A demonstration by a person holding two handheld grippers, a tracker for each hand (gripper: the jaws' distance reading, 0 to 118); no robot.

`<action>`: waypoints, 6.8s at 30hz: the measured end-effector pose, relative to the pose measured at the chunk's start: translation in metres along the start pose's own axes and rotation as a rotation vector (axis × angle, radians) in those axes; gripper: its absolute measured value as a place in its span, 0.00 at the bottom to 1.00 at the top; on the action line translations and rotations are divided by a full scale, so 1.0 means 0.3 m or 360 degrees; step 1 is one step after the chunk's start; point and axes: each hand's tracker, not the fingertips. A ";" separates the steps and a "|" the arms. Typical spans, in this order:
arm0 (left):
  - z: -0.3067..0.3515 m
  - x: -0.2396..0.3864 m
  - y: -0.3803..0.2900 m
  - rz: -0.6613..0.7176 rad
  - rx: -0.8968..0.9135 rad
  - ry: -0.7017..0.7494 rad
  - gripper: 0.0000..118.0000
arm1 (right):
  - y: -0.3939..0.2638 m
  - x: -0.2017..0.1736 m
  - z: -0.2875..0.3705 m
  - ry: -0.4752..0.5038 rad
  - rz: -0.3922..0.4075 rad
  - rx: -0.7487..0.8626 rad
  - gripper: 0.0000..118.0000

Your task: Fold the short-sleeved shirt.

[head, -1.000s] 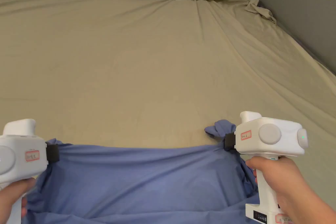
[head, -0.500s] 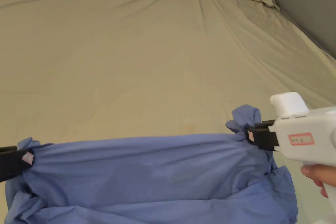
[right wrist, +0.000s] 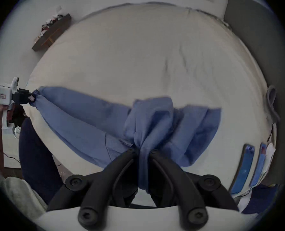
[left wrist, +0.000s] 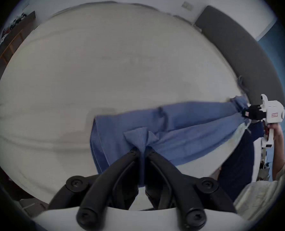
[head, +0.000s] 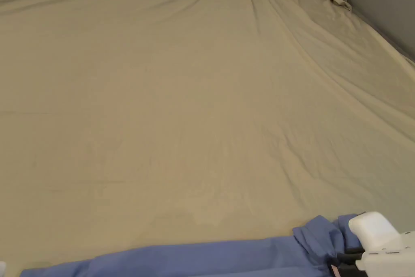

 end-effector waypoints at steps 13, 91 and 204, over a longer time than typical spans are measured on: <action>0.054 0.062 -0.006 0.0077 0.0201 0.0043 1.00 | 0.022 -0.011 0.038 0.0002 0.0025 0.0075 0.20; 0.112 0.283 0.088 0.0196 0.0635 -0.0038 0.95 | 0.151 -0.254 0.226 0.0246 -0.0099 0.0622 0.02; -0.301 0.797 0.065 -0.0323 0.0370 -0.0151 0.13 | 0.143 -0.299 0.277 0.0308 0.0028 0.0626 0.02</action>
